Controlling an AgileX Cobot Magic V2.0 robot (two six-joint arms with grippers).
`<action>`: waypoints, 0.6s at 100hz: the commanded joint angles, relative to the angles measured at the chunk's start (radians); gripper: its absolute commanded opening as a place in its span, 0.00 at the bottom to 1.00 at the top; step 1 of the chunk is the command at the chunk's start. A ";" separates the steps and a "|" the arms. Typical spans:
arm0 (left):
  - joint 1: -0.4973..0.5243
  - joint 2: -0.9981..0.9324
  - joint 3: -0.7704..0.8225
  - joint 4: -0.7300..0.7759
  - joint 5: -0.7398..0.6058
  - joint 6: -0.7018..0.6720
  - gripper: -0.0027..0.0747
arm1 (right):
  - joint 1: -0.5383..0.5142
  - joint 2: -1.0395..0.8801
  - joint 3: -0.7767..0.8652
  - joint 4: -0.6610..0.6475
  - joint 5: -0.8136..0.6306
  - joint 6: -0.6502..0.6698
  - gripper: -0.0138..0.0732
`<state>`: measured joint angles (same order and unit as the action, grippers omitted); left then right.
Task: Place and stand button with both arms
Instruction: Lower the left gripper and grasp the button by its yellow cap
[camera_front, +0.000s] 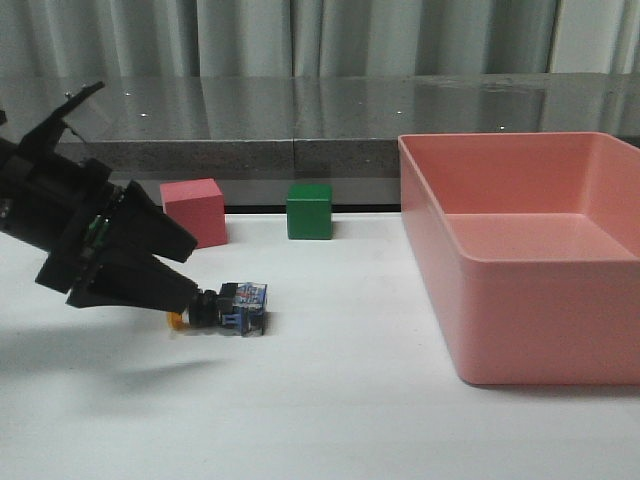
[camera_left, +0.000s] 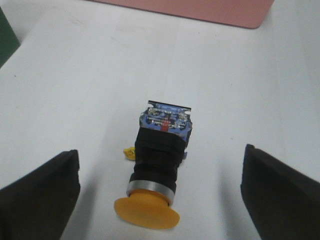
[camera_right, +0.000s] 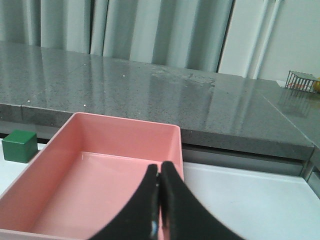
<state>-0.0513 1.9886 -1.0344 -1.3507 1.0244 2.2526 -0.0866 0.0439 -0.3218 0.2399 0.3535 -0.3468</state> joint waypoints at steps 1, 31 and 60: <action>0.004 -0.023 -0.022 -0.054 0.046 0.012 0.84 | -0.008 0.011 -0.023 0.001 -0.084 0.000 0.09; 0.004 0.047 -0.022 -0.058 0.016 0.032 0.84 | -0.008 0.011 -0.023 0.001 -0.084 0.000 0.09; 0.004 0.073 -0.022 -0.078 0.016 0.032 0.78 | -0.008 0.011 -0.023 0.001 -0.084 0.000 0.09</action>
<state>-0.0497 2.0977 -1.0362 -1.3920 1.0058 2.2877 -0.0866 0.0439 -0.3218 0.2399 0.3535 -0.3468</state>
